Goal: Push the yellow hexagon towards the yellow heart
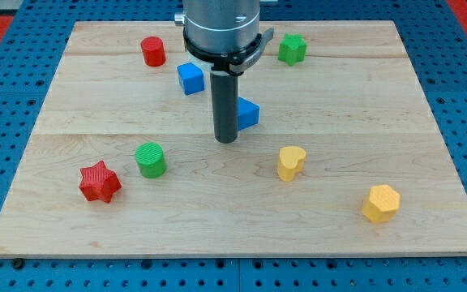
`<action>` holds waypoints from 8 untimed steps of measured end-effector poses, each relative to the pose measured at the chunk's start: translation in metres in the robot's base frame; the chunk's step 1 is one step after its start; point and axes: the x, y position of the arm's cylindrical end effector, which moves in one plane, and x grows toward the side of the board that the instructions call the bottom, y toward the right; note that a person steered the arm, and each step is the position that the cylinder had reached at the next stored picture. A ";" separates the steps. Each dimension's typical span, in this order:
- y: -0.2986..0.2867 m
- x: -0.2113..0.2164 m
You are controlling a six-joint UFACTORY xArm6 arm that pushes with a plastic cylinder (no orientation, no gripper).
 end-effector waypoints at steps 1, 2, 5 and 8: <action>0.001 0.000; 0.046 0.000; 0.232 0.037; 0.236 0.131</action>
